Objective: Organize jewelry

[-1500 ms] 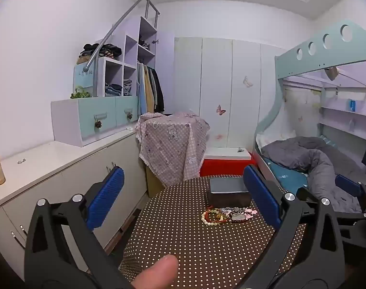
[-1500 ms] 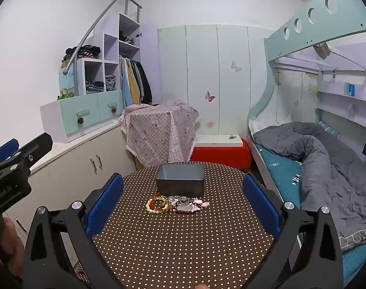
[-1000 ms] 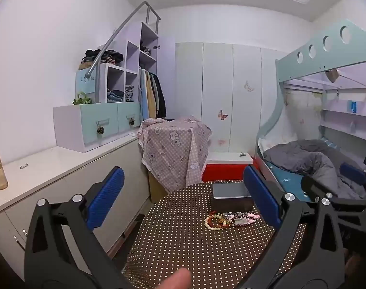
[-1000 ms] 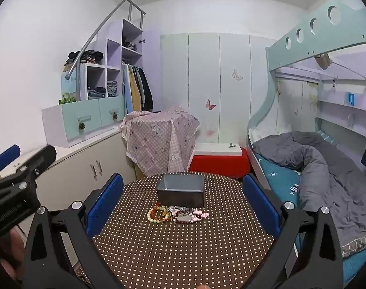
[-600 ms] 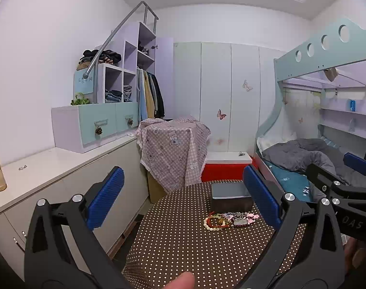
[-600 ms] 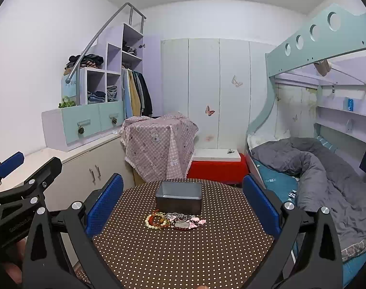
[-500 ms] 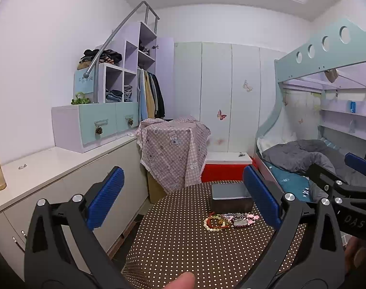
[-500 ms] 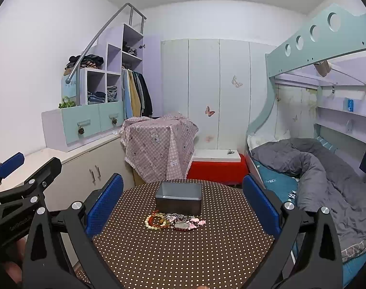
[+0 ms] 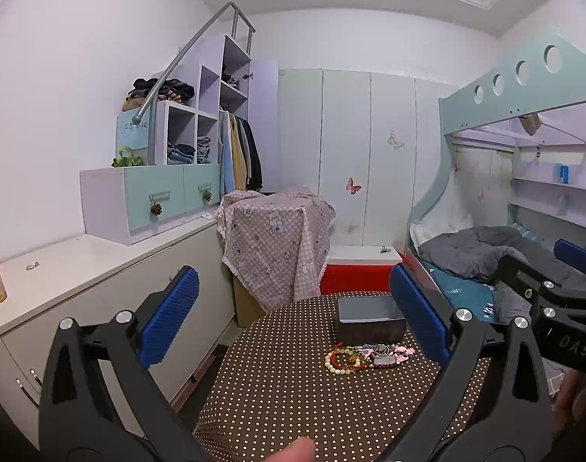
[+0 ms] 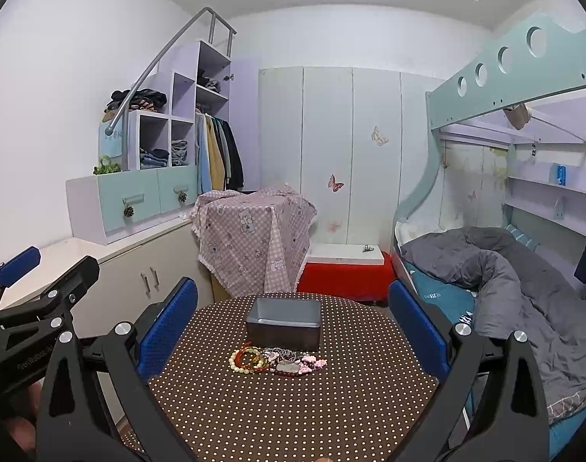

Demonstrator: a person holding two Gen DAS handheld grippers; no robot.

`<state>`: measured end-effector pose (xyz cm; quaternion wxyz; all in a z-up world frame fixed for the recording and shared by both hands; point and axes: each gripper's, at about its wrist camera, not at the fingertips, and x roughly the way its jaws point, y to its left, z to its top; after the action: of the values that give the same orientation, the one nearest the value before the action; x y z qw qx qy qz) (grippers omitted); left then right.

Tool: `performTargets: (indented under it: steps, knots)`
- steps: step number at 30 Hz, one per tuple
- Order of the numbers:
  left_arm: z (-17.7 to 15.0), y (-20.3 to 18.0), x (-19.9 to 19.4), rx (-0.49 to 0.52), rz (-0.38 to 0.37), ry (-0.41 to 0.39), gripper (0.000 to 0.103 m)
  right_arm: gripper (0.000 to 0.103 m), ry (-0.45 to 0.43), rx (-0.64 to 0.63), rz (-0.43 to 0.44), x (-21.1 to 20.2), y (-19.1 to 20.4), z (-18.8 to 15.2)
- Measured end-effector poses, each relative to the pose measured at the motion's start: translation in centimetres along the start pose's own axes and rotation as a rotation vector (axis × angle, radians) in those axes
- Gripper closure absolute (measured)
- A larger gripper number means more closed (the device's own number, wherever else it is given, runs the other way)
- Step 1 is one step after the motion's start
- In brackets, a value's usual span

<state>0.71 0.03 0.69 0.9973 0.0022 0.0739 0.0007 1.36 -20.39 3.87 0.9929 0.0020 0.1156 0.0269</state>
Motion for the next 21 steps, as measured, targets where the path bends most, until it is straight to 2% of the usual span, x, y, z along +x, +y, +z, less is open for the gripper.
performTargets:
  steps: [8,14,21]
  knots:
    - [-0.6,0.0,1.0,0.0,0.008,0.011,0.006,0.007,-0.001,-0.008,-0.001,0.5,0.1,0.0]
    - [-1.6,0.0,2.8,0.002,0.01,0.05,0.006,0.007,0.019,-0.019,-0.001,1.8,0.1,-0.5]
    - [-4.7,-0.6,7.2,0.02,0.02,0.155,0.006,0.007,0.094,-0.022,-0.007,5.2,-0.8,-2.4]
